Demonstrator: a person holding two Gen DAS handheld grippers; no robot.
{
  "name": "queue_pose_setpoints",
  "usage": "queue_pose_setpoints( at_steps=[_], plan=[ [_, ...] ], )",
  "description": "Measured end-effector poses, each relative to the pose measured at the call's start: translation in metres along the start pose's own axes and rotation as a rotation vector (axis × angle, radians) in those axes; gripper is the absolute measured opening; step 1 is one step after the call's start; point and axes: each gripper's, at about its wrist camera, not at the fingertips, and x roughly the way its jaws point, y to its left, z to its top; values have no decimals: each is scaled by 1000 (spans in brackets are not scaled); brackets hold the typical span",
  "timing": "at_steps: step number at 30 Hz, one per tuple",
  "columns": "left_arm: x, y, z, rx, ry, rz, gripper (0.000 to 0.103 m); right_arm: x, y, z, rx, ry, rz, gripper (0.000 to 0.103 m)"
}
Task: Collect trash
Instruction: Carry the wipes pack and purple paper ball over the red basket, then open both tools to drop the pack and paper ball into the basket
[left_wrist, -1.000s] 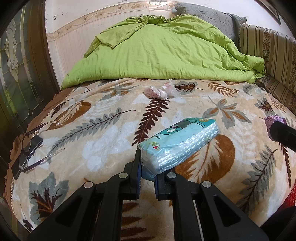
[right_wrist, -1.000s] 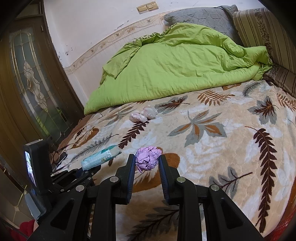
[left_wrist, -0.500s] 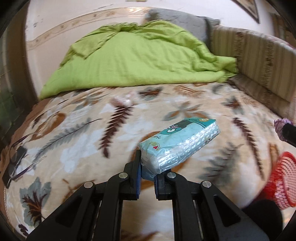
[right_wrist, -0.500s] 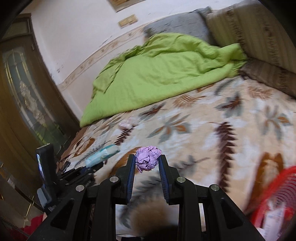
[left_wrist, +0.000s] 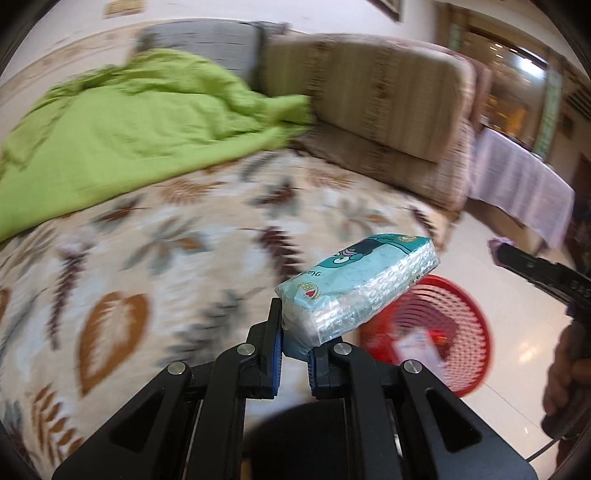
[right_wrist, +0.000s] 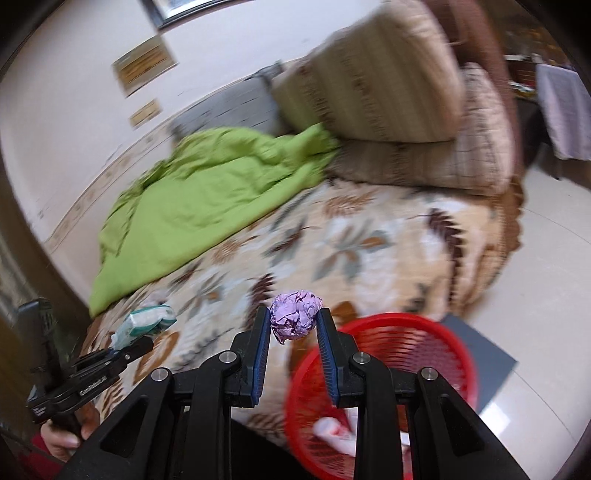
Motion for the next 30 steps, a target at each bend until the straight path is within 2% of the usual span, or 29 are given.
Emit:
queue_pose_setpoints(
  at_steps=[4,10,19,20,21,23,25,28,30],
  plan=[
    [22,-43,6,49,59,-90,10,-15,-31,-4,46,-9,-52,28],
    [57,-90,-1,135,136,-131,10,-14,-61,-13,124,6,-74,28],
    [90,-113,-7,161,212,-167,10,-3,-77,-17,153,39,-96,30],
    [94,-113,-8,157,220,-172,13,-1,-78,-17,155,45,-95,37],
    [98,-112,-9,154,231,-173,17,0,-78,-17,158,46,-105,49],
    [101,-111,-10,142,236,-169,45,-1,-78,-19,161,39,-138,65],
    [99,-106,-9,119,221,-181,52,-4,-76,-18,154,32,-150,66],
    [95,-106,-6,127,209,-183,53,-7,-72,-16,146,30,-162,66],
    [88,-101,-5,118,194,-191,56,-11,-67,-14,142,23,-177,68]
  ],
)
